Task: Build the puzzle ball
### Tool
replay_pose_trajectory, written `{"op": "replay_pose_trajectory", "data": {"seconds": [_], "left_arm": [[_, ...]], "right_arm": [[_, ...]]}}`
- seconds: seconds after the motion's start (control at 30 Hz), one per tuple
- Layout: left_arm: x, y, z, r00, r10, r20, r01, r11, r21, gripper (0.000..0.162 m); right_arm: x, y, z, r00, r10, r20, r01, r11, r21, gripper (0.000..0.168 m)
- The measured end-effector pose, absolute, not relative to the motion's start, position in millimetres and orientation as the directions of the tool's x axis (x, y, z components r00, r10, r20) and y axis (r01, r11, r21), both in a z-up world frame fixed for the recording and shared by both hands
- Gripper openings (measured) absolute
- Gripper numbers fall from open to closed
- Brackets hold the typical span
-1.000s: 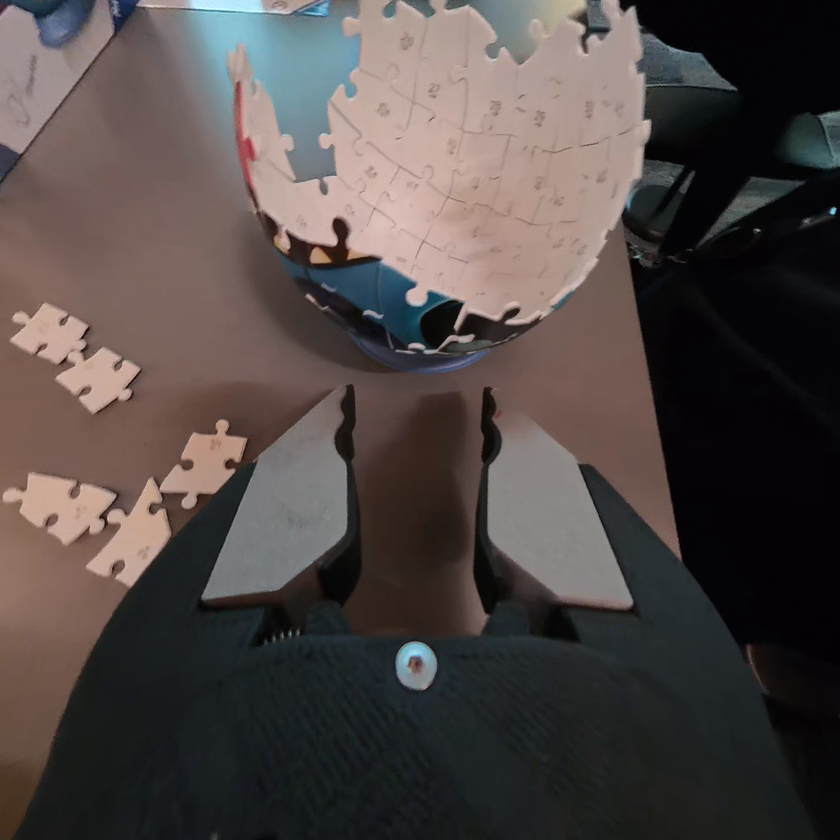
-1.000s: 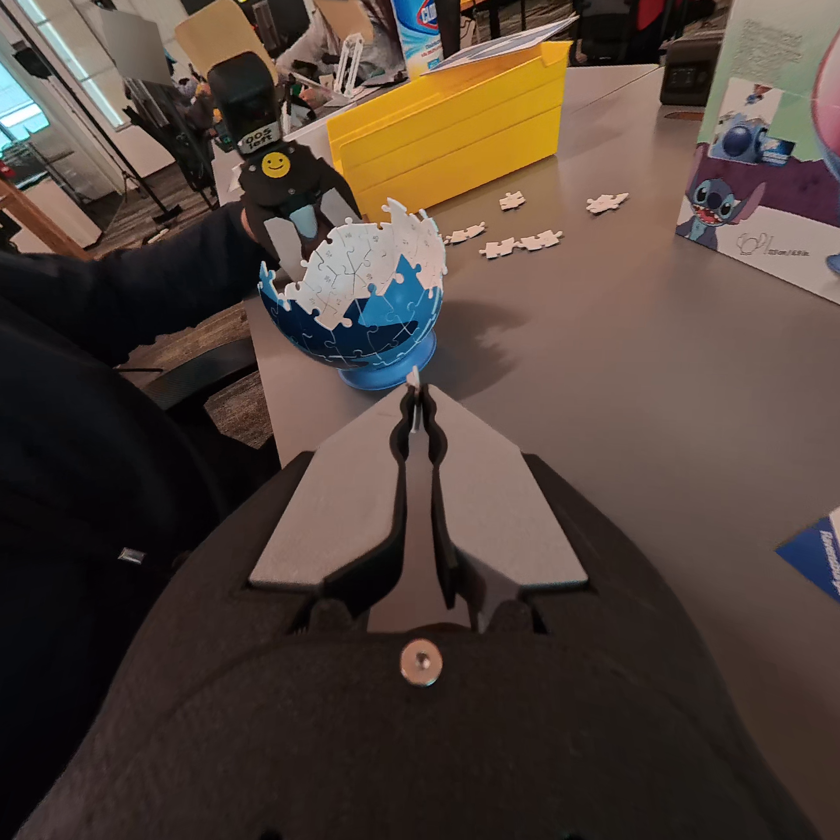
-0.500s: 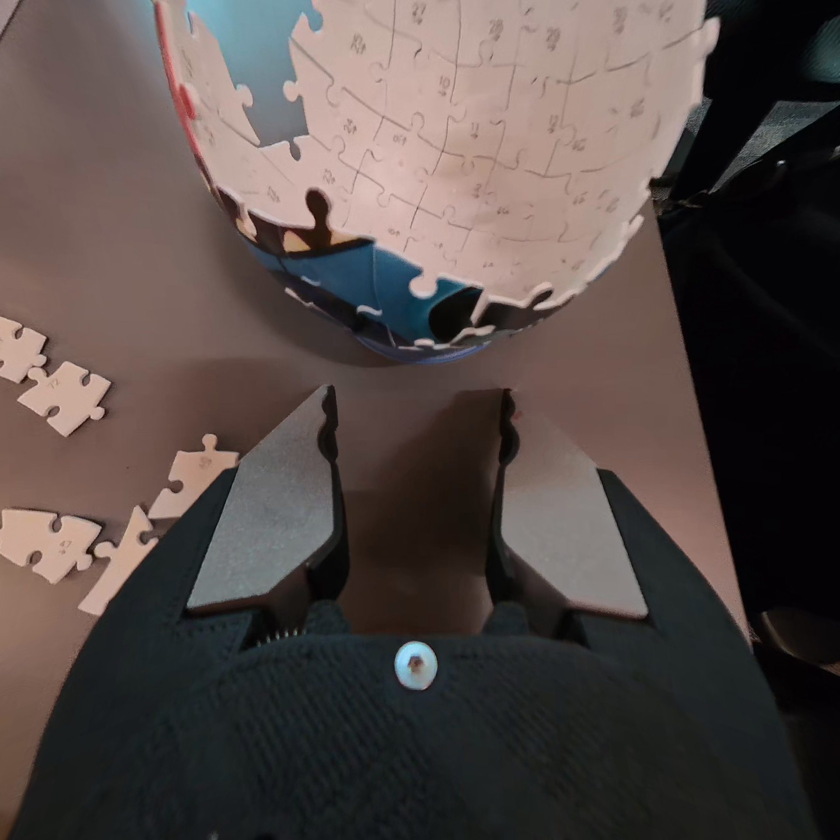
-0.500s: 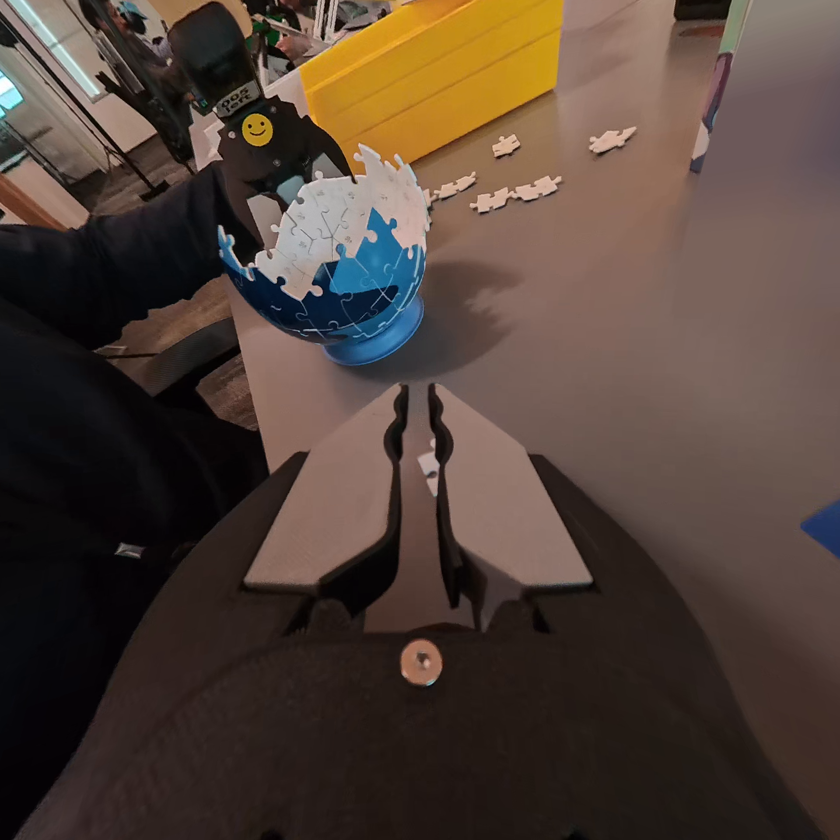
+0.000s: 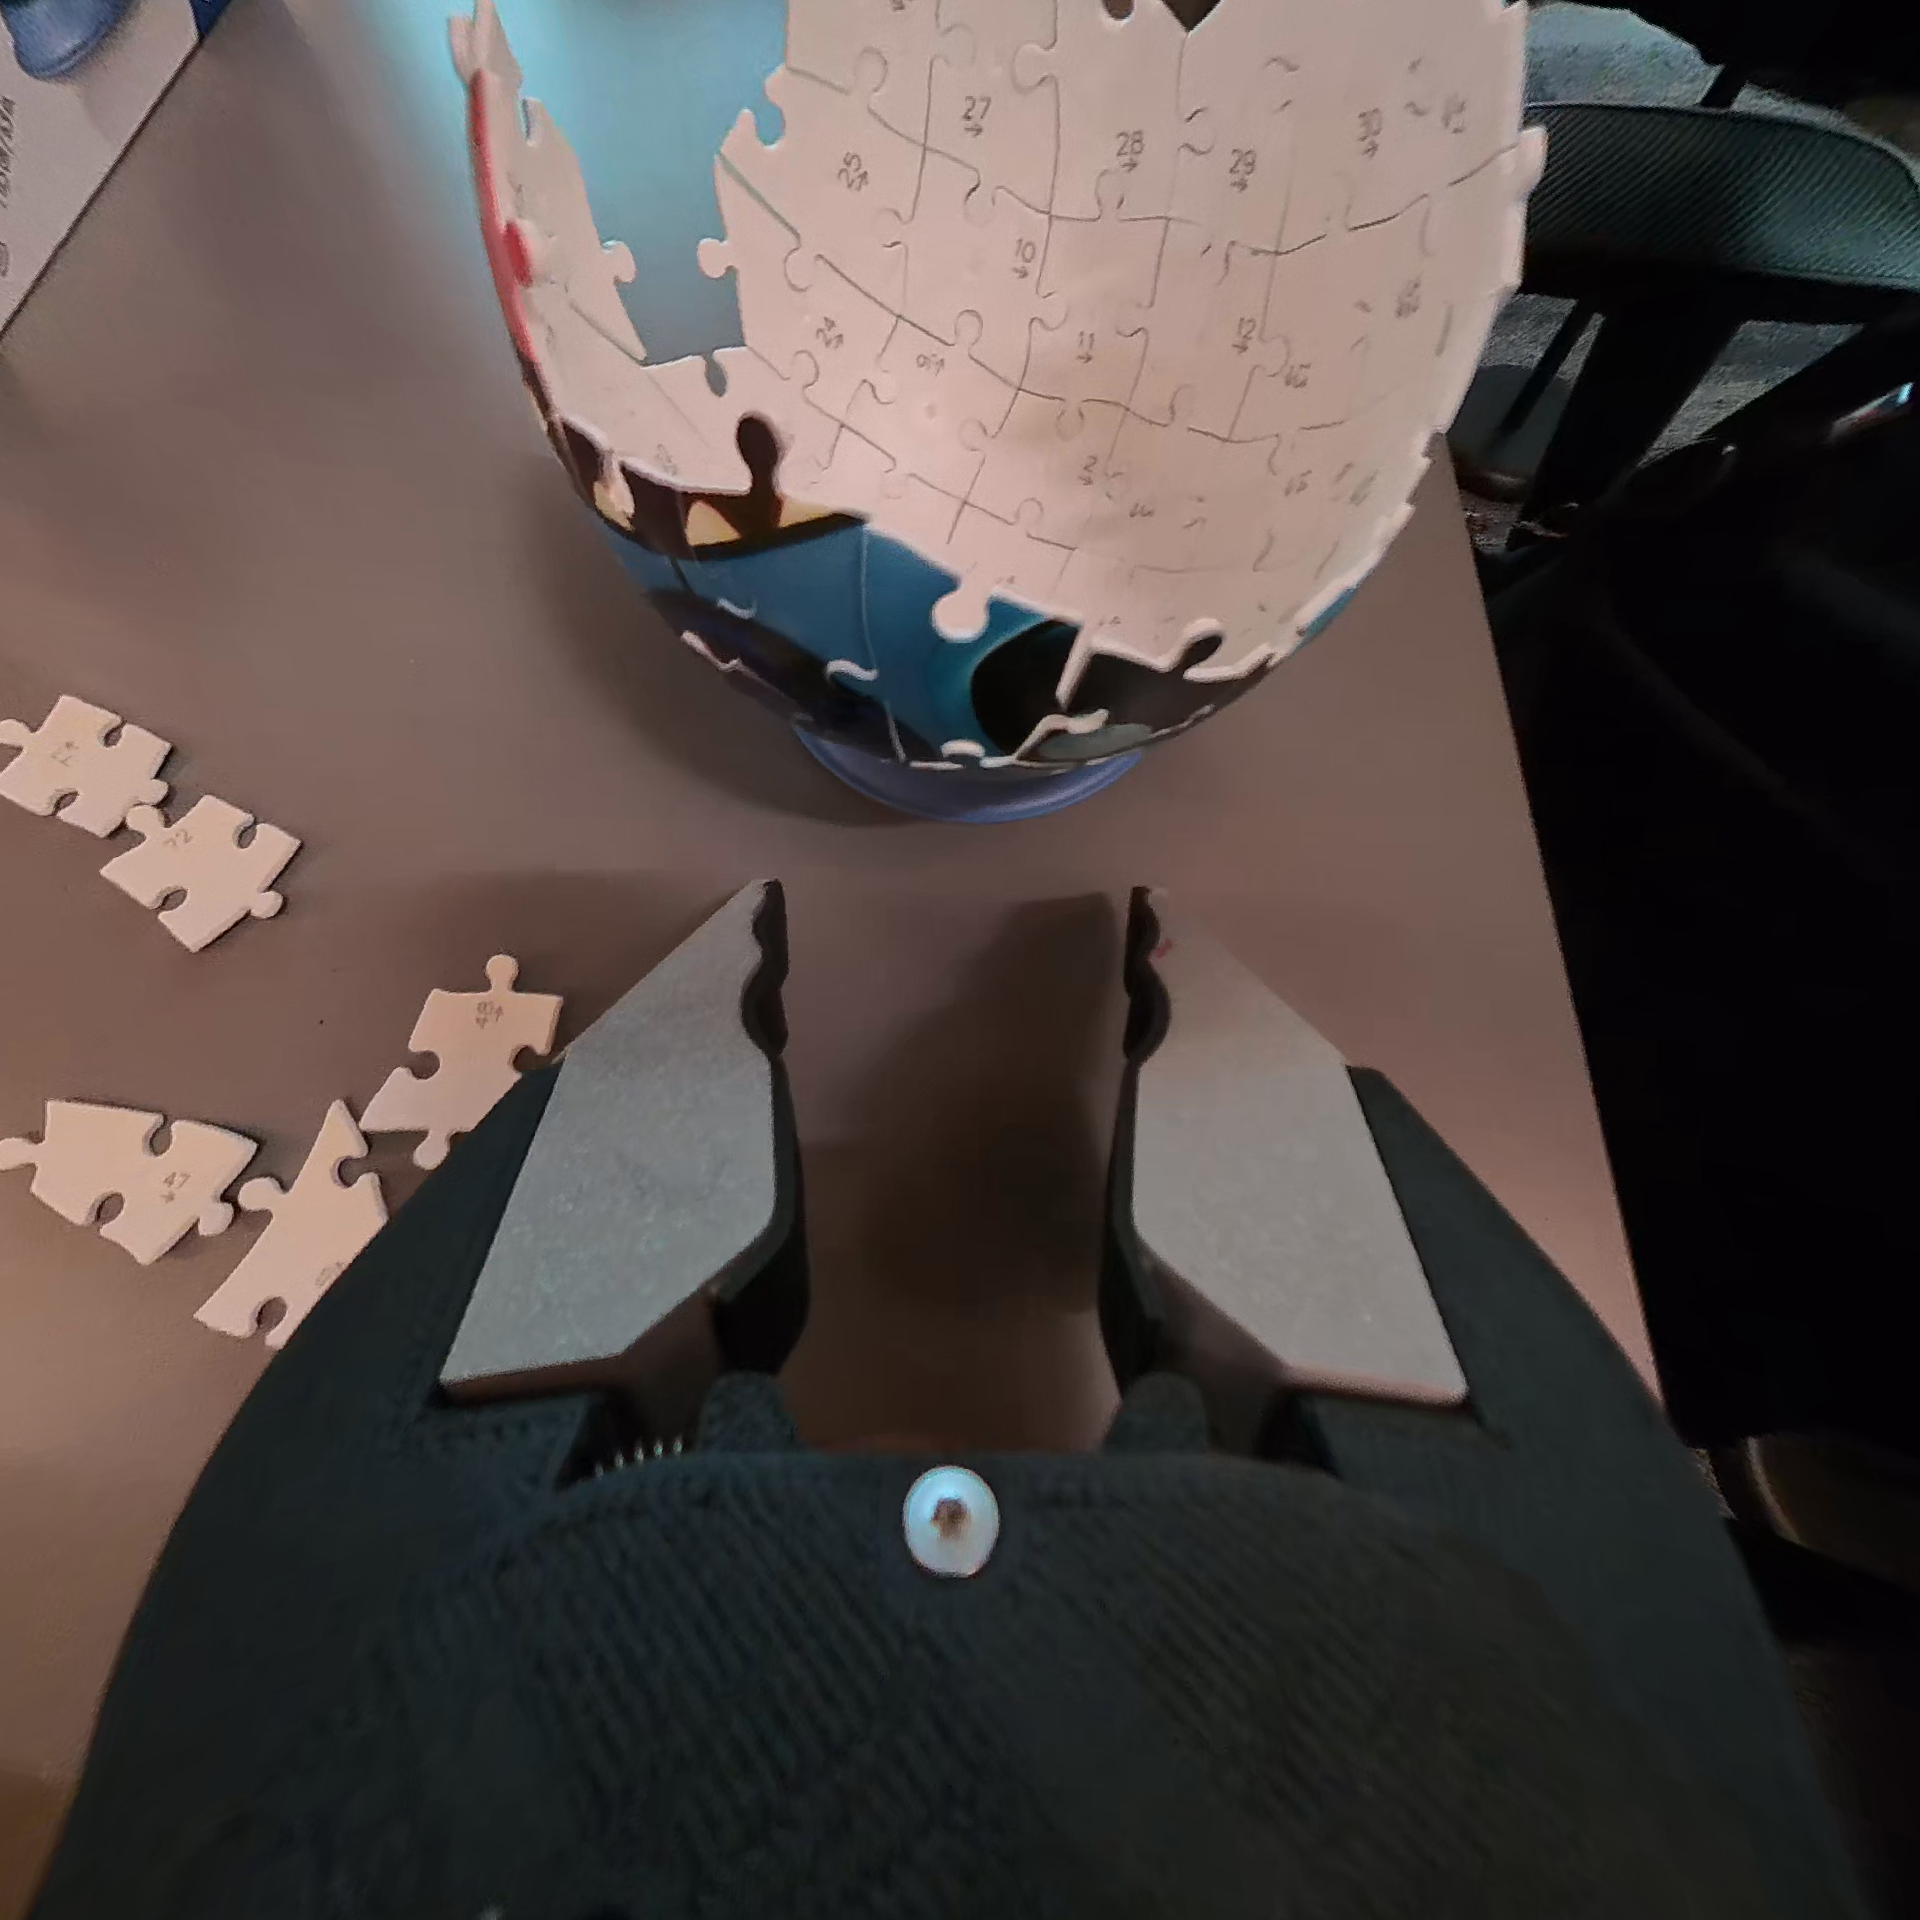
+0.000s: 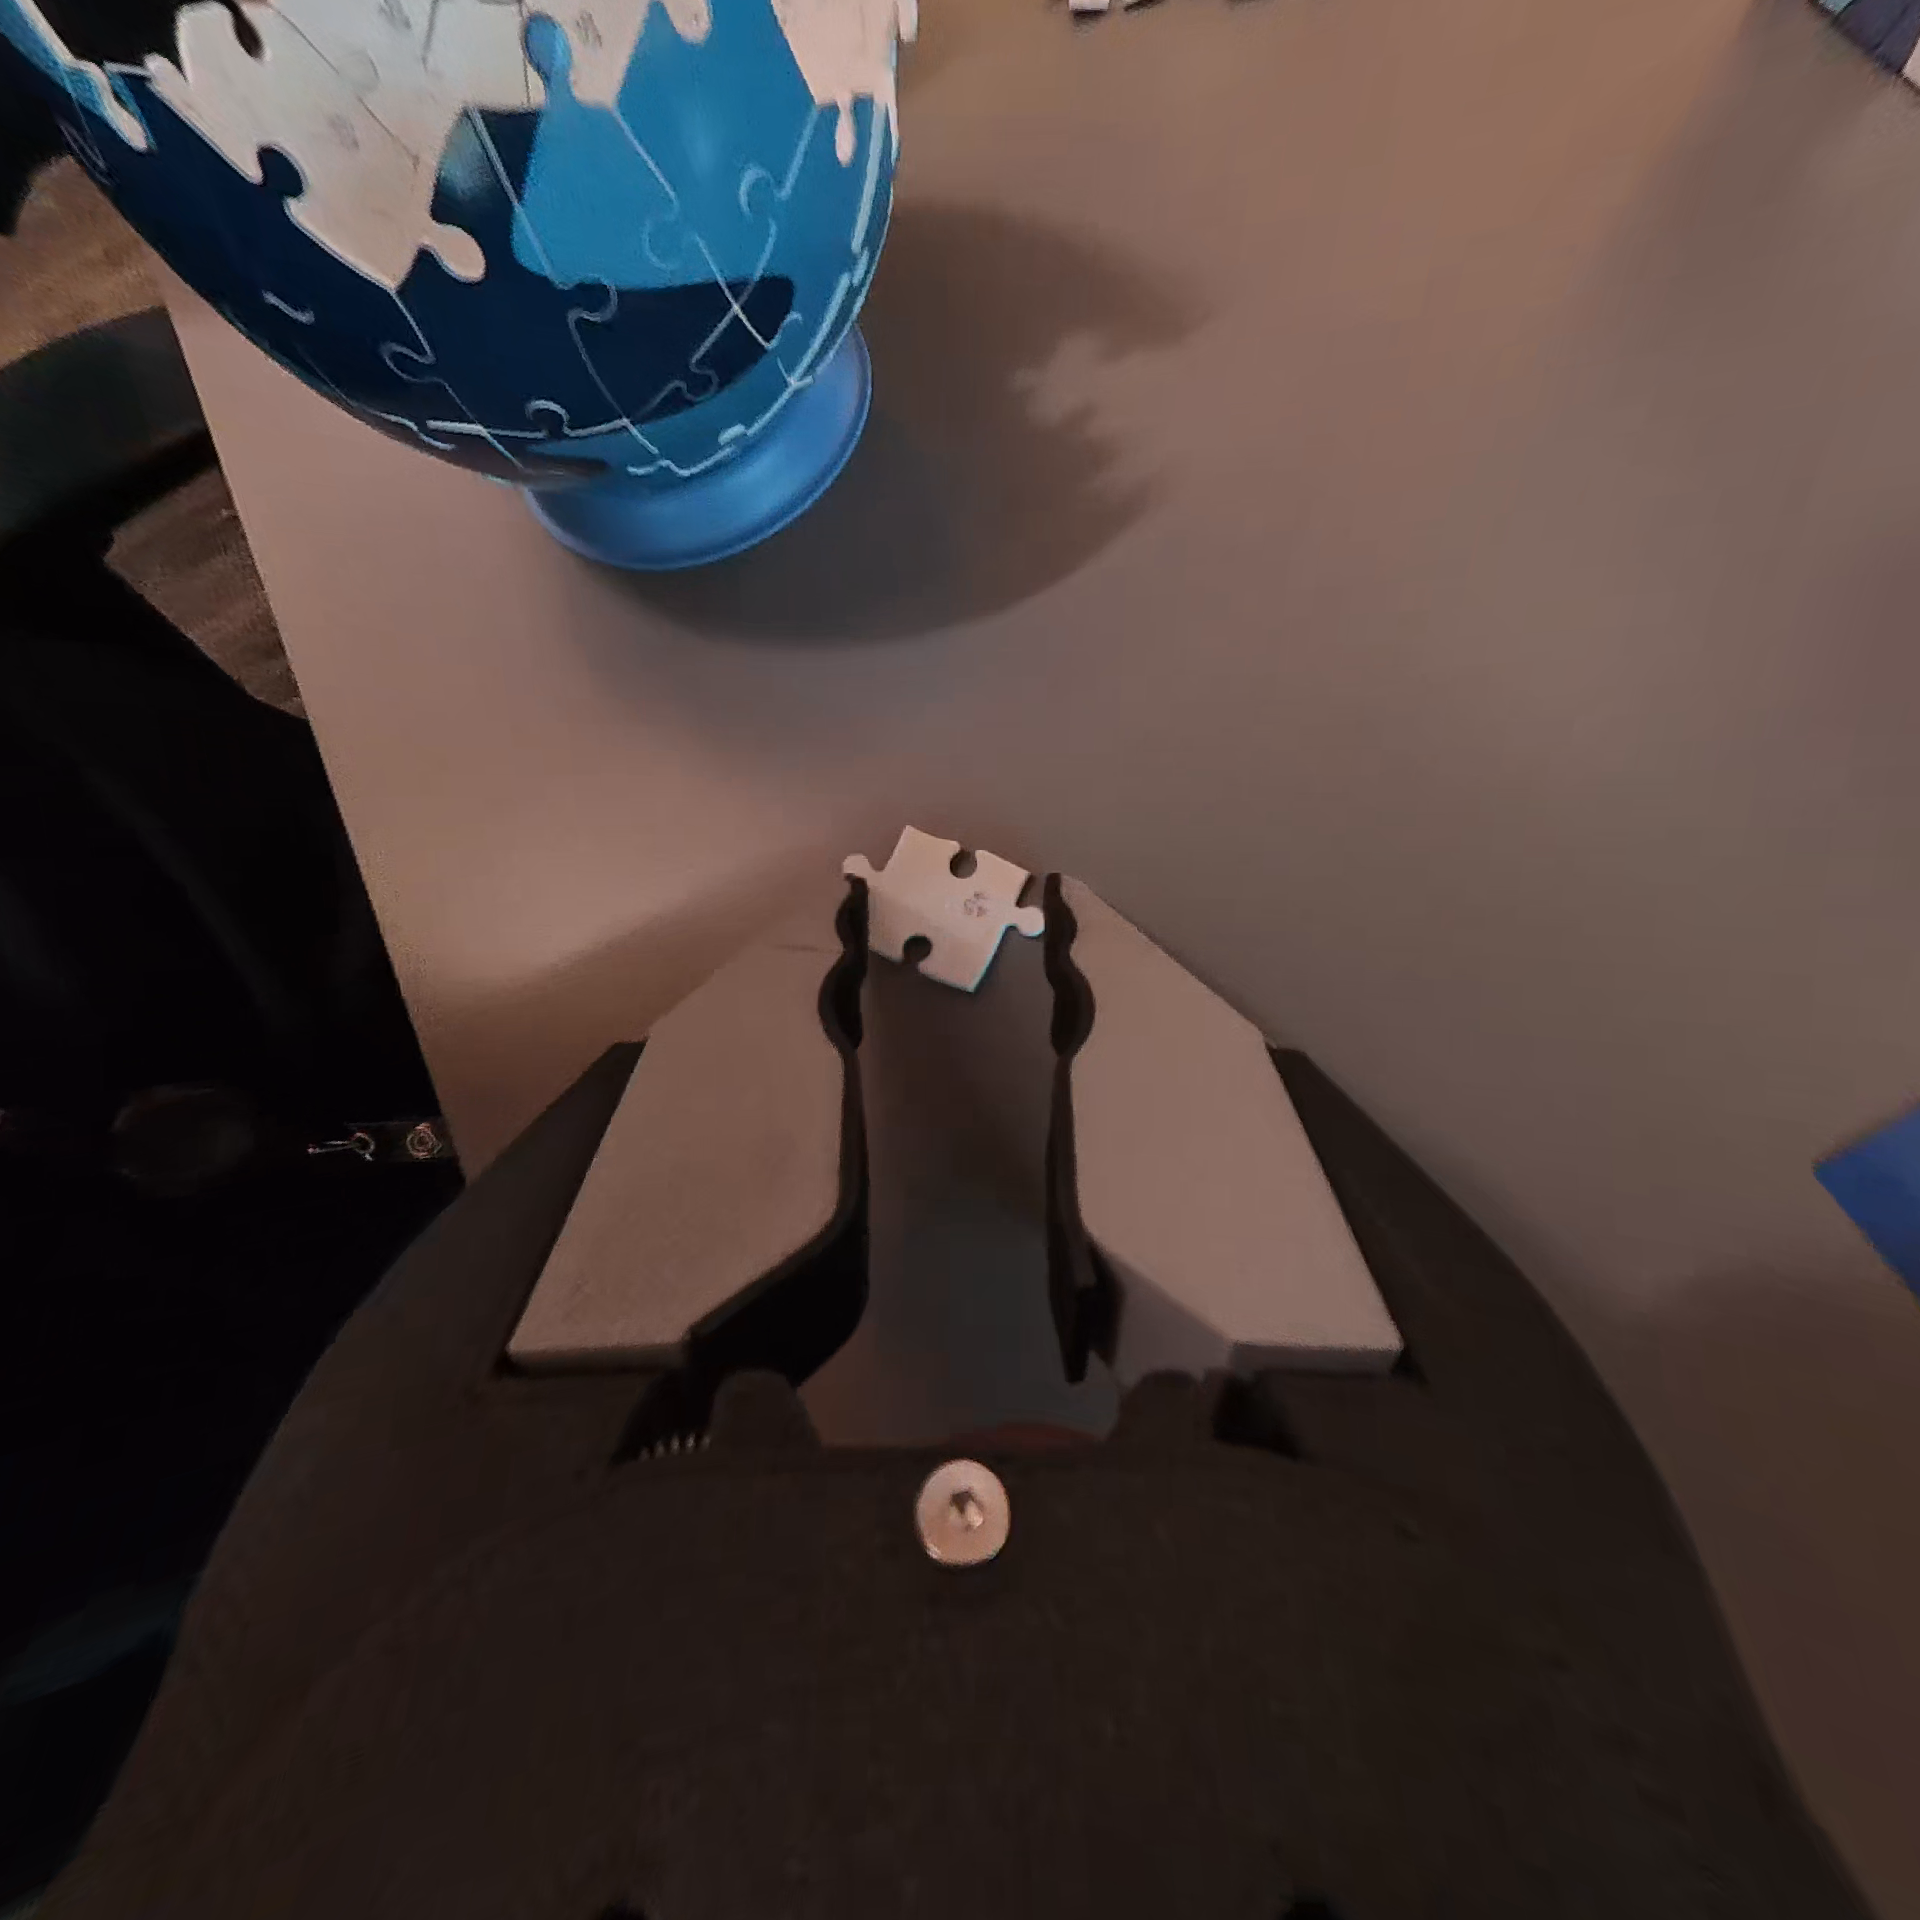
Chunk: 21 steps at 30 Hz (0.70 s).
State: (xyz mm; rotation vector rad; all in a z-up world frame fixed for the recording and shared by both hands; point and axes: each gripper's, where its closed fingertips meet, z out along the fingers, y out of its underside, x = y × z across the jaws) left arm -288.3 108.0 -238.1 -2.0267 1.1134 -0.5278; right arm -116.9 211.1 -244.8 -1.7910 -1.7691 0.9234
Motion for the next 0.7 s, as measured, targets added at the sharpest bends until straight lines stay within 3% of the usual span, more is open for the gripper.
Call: {"op": "replay_pose_trajectory", "data": {"seconds": [0.13,0.33,0.5,0.7], "left_arm": [[-282,106,-240,0.518,-0.855,-0.025,-0.559,-0.317,-0.766,0.067],[-287,113,-238,0.517,-0.855,-0.045,-0.569,-0.303,-0.764,0.085],[-269,109,-221,0.436,-0.897,-0.067,-0.554,-0.21,-0.805,0.085],[-264,107,-233,0.441,-0.896,-0.052,-0.579,-0.24,-0.779,0.086]], "right_arm": [[-119,209,-235,-0.045,0.992,-0.115,0.651,-0.058,-0.757,0.032],[-116,203,-231,-0.055,0.991,-0.123,0.631,-0.061,-0.773,0.032],[-116,197,-226,-0.075,0.987,-0.144,0.602,-0.07,-0.796,0.032],[-116,195,-223,-0.083,0.987,-0.136,0.593,-0.061,-0.803,0.032]]}}
